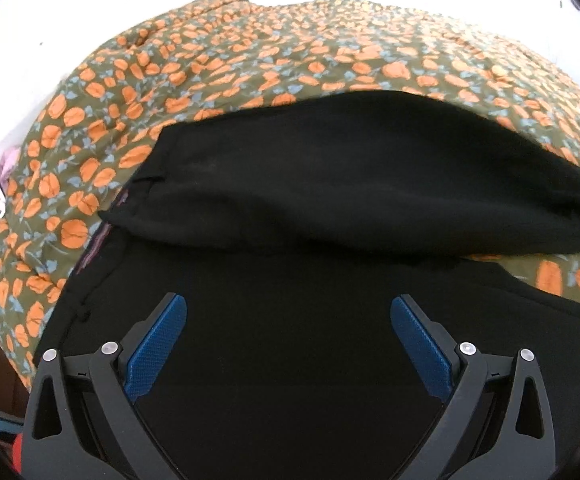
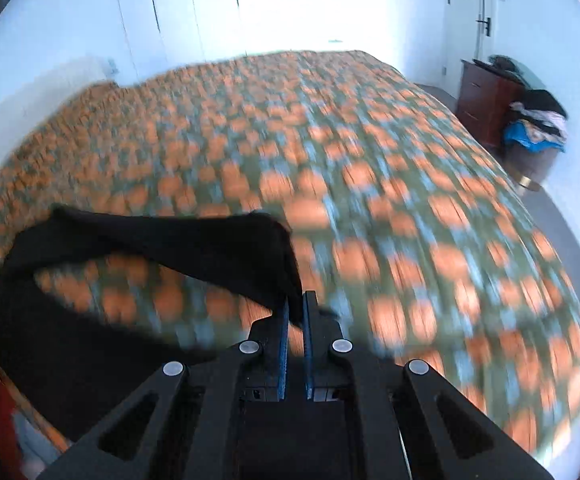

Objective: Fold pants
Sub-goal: 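Lay the held leg hem over the waistband, open the right tool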

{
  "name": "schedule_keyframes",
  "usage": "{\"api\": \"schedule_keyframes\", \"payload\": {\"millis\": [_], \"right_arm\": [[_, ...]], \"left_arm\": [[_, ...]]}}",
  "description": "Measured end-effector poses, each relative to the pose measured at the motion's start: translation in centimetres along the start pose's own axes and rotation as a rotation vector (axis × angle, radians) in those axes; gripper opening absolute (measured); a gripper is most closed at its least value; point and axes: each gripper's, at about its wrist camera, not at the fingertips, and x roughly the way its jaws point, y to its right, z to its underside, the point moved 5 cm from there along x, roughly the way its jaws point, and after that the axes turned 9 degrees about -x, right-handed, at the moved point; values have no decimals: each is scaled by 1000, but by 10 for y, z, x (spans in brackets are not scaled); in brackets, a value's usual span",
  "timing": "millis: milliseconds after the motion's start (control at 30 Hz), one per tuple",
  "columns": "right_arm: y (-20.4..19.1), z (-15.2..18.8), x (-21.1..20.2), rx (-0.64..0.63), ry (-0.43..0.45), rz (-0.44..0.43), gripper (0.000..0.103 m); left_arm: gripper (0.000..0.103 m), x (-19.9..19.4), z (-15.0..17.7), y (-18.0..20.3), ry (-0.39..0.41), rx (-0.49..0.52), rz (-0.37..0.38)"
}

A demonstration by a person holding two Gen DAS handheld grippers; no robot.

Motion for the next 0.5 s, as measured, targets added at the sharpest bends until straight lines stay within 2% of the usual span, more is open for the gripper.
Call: {"api": "schedule_keyframes", "payload": {"millis": [67, 100, 133, 167, 200, 233, 300, 400, 467, 500], "right_arm": [[6, 30, -2, 20, -63, 152, 6], [13, 40, -4, 52, -85, 215, 9], [20, 46, -8, 87, -102, 268, 18], [23, 47, -14, 115, -98, 289, 31], [23, 45, -22, 153, -75, 289, 39], [19, 42, -30, 199, -37, 256, 58], [-5, 32, -38, 246, 29, 150, 76], [-64, 23, -33, 178, 83, 54, 77], [-100, 24, -20, 137, 97, 24, 78], [-120, 30, -10, 131, 91, 4, 78]], "left_arm": [[102, 13, -1, 0, -28, -2, 2], [102, 19, -1, 1, -45, -2, 8], [102, 24, 0, 1, -56, -2, 16], [103, 32, 2, 2, -72, -5, 34], [103, 38, 4, 2, -68, -15, 58], [103, 40, 5, 1, -41, -36, 84], [103, 39, 4, 0, -22, -59, 114], [102, 26, -15, -6, 30, -124, 149], [103, 26, -21, -10, 91, -145, 120], [103, 38, -16, -10, 95, -122, 71]]}}
